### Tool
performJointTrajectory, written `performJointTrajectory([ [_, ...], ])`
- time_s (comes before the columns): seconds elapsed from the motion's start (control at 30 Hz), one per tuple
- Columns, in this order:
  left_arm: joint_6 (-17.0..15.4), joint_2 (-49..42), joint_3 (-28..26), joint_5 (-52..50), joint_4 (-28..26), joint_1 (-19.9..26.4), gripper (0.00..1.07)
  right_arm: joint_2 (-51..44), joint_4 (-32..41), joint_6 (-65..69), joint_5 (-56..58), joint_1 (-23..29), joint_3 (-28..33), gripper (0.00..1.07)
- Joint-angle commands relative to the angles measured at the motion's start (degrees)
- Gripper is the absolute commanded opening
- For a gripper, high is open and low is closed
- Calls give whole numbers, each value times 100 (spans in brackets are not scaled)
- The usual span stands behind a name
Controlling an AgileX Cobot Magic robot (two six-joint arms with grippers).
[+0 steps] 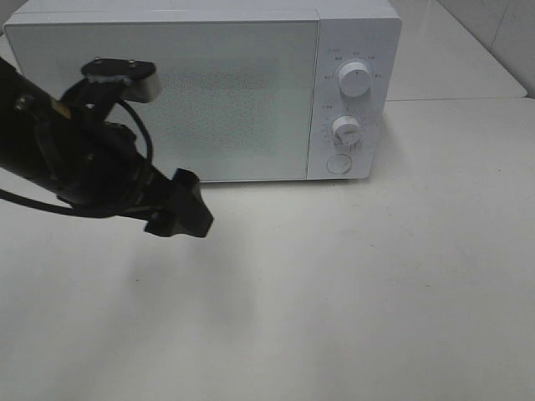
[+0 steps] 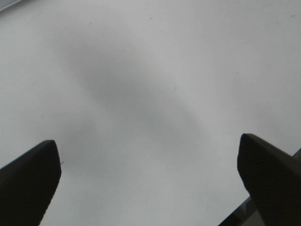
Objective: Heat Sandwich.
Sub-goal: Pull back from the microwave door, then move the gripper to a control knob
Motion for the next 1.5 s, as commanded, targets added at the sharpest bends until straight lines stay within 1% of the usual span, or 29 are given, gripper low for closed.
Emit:
performJointTrajectory([
  [0.03,-201,-269,0,670,29,527,97,-160,-23,-34,-46,17,23,74],
  [0.07,-223,-338,0,785,40,653,97,-160,-23,-34,-46,17,23,74],
  [0.1,-246,-476,0,1049,46,980,97,-160,-23,-34,-46,17,23,74],
  [0.13,-269,-521,0,1134,69,1140,97,-160,-23,-34,-46,17,23,74],
  [0.17,-269,-521,0,1134,69,1140,97,-160,-23,-34,-46,17,23,74],
  [0.23,-332,-647,6,1329,155,1409,97,-160,-23,-34,-46,17,23,74],
  [0.27,-435,-779,6,1507,350,1673,97,-160,-23,-34,-46,17,23,74],
  [0.3,-516,-842,6,1570,447,1770,97,-160,-23,-34,-46,17,23,74],
  [0.33,-516,-842,6,1570,447,1770,97,-160,-23,-34,-46,17,23,74],
  [0.4,-751,-963,6,1753,710,2017,97,-160,-23,-34,-46,17,23,74],
  [0.43,-1008,-1071,6,1948,985,2223,97,-160,-23,-34,-46,17,23,74],
  [0.47,-1083,-1123,6,2051,1094,2280,97,-160,-23,-34,-46,17,23,74],
  [0.5,-1083,-1123,6,2051,1094,2280,97,-160,-23,-34,-46,17,23,74],
  [0.6,-1272,-1369,6,2309,1478,2424,97,-160,-23,-34,-46,17,23,74],
  [0.63,-1409,-1524,6,2418,1730,2481,97,-160,-23,-34,-46,17,23,74],
  [0.67,-1541,-1621,6,2464,1851,2527,97,-160,-23,-34,-46,17,23,74],
  [0.7,-1541,-1621,6,2464,1851,2527,97,-160,-23,-34,-46,17,23,74],
  [0.73,-1616,-1690,11,2510,1914,2567,97,-160,-23,-34,-46,17,23,74],
  [0.8,-1759,-1925,11,2630,1994,2819,97,-160,-23,-34,-46,17,23,74],
  [0.9,-1690,-2080,11,2750,1971,3031,97,-160,-23,-34,-46,17,23,74],
  [0.97,-1541,-2326,34,2922,1902,3243,97,-160,-23,-34,-46,17,23,74],
  [1.07,-1541,-2521,126,2916,1885,3266,97,-160,-23,-34,-46,17,23,74],
  [1.1,-1478,-2762,332,2825,1862,3266,97,-160,-23,-34,-46,17,23,74],
  [1.13,-1478,-2888,458,2802,1862,3266,97,-160,-23,-34,-46,17,23,74],
  [1.17,-1478,-2888,458,2802,1862,3266,97,-160,-23,-34,-46,17,23,74],
  [1.27,-1478,-3352,928,2796,1868,3266,97,-160,-23,-34,-46,17,23,74],
  [1.33,-1478,-3443,1008,2802,1868,3266,97,-160,-23,-34,-46,17,23,74],
  [1.43,-1473,-3971,1381,2853,1851,3266,97,-160,-23,-34,-46,17,23,74],
  [1.5,-1467,-4085,1455,2842,1851,3266,97,-160,-23,-34,-46,17,23,74],
])
